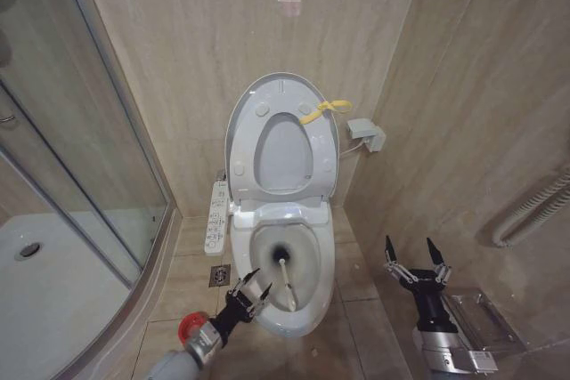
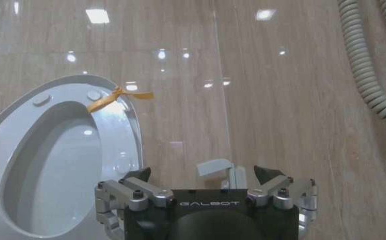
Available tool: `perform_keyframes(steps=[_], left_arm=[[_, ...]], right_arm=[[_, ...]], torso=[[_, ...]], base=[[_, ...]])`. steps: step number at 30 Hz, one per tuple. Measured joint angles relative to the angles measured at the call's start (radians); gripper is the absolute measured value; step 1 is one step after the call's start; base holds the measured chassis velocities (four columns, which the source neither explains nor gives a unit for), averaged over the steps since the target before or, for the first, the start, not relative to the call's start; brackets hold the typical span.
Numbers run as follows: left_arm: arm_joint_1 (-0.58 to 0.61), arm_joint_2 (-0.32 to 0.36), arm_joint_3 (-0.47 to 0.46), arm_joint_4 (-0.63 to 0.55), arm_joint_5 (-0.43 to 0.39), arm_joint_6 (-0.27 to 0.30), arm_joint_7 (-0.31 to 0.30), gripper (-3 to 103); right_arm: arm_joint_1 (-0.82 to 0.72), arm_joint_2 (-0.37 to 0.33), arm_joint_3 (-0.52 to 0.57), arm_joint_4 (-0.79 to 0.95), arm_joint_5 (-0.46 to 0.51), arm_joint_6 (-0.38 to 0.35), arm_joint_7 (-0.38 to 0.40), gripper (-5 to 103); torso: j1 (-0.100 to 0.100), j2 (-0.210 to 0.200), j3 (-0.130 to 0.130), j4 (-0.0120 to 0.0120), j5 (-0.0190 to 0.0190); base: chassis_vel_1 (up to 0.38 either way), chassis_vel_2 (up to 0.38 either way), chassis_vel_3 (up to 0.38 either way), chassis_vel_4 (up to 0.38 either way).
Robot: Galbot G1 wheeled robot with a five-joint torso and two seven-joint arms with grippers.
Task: Open the toilet lid, clean the toilet bowl with a toilet brush, close the toilet lid, and flush.
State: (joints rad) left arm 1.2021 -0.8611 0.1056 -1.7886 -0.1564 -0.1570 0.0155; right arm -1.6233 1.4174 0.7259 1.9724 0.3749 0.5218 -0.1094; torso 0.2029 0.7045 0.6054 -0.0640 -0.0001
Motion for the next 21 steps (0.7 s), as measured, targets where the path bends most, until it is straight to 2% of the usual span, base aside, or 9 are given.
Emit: perform_keyframes(steps=[2, 3, 6, 9, 10, 17, 19, 20, 21], left_arm=[[0.0, 0.01, 0.0, 0.006, 0.013, -0.02, 0.024, 43], [0.0, 0.018, 0.001, 0.012, 0.023, -0.036, 0.046, 71], [-0.008, 0.029, 0.011, 0.035, 0.05, -0.062, 0.096, 71], [-0.039, 0.022, 0.014, 0.067, 0.08, -0.076, 0.115, 71], [-0.066, 0.016, 0.019, 0.086, 0.091, -0.082, 0.122, 97], [-0.248, 0.012, 0.092, 0.138, 0.073, -0.09, 0.166, 97], [-0.348, 0.025, 0.169, 0.161, 0.021, -0.11, 0.225, 100], [-0.406, 0.034, 0.223, 0.18, -0.032, -0.138, 0.283, 100], [-0.406, 0.034, 0.223, 0.18, -0.032, -0.138, 0.283, 100]], right_arm=[[0.001, 0.0, 0.0, -0.001, 0.0, 0.0, 0.0, 100], [0.001, -0.001, 0.0, -0.002, 0.001, 0.0, 0.0, 100], [0.004, -0.004, 0.001, -0.008, 0.003, 0.001, 0.0, 100], [0.008, -0.006, 0.001, -0.011, 0.005, 0.0, 0.0, 100], [0.012, -0.007, 0.001, -0.014, 0.006, 0.0, 0.001, 100], [0.016, -0.007, -0.001, -0.019, 0.005, -0.004, 0.001, 100], [0.016, -0.004, -0.002, -0.019, 0.005, -0.005, 0.001, 100], [0.016, -0.002, -0.003, -0.019, 0.004, -0.005, 0.0, 100], [0.016, -0.002, -0.003, -0.019, 0.004, -0.005, 0.0, 100]], torso=[[0.0, 0.0, 0.0, 0.0, -0.0001], [0.0, 0.0, 0.0, 0.0, -0.0001], [0.0, 0.0, 0.0, 0.0002, -0.0001], [0.0, 0.0, 0.0, 0.0001, -0.0001], [0.0, 0.0, 0.0, 0.0002, -0.0002], [0.0, 0.0, 0.0, -0.0004, 0.0], [0.0, 0.0, 0.0, -0.0002, 0.0], [0.0, 0.0, 0.0, -0.0003, 0.0001], [0.0, 0.0, 0.0, -0.0003, 0.0001]], base=[[0.0, 0.0, 0.0, 0.0], [0.0, 0.0, 0.0, 0.0], [0.0, 0.0, 0.0, 0.0], [0.0, 0.0, 0.0, 0.0], [0.0, 0.0, 0.0, 0.0], [0.0, 0.0, 0.0, 0.0], [0.0, 0.0, 0.0, 0.0], [0.0, 0.0, 0.0, 0.0], [0.0, 0.0, 0.0, 0.0]])
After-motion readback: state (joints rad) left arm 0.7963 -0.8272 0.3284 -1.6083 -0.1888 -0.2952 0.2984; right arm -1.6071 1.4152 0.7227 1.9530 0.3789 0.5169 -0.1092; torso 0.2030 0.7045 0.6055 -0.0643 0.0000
